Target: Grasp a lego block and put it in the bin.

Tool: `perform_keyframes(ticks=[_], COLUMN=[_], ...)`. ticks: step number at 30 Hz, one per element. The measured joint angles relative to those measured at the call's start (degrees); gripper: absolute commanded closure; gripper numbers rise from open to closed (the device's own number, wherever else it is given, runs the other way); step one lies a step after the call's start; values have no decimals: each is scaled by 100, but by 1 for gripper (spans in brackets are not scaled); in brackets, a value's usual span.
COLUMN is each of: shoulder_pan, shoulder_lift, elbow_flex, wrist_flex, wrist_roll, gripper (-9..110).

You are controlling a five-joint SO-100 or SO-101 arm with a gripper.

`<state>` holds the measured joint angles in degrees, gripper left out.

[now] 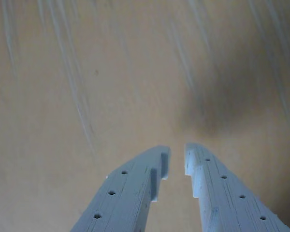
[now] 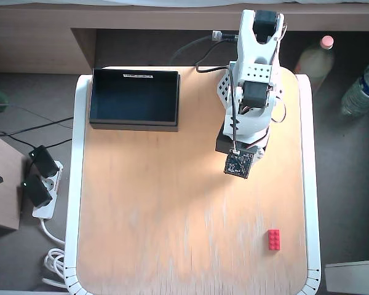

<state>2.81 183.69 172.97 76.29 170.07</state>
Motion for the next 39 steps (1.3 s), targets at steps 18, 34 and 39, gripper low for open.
perform_keyframes(ticks=[18, 34, 39], shoulder_pan=[0, -9, -9], shoulder_lift=[0, -466, -1477], elbow_flex=[0, -44, -536], wrist_flex=[0, -1178, -1485], wrist_roll=[457, 1863, 1907], gripper=[101, 101, 101])
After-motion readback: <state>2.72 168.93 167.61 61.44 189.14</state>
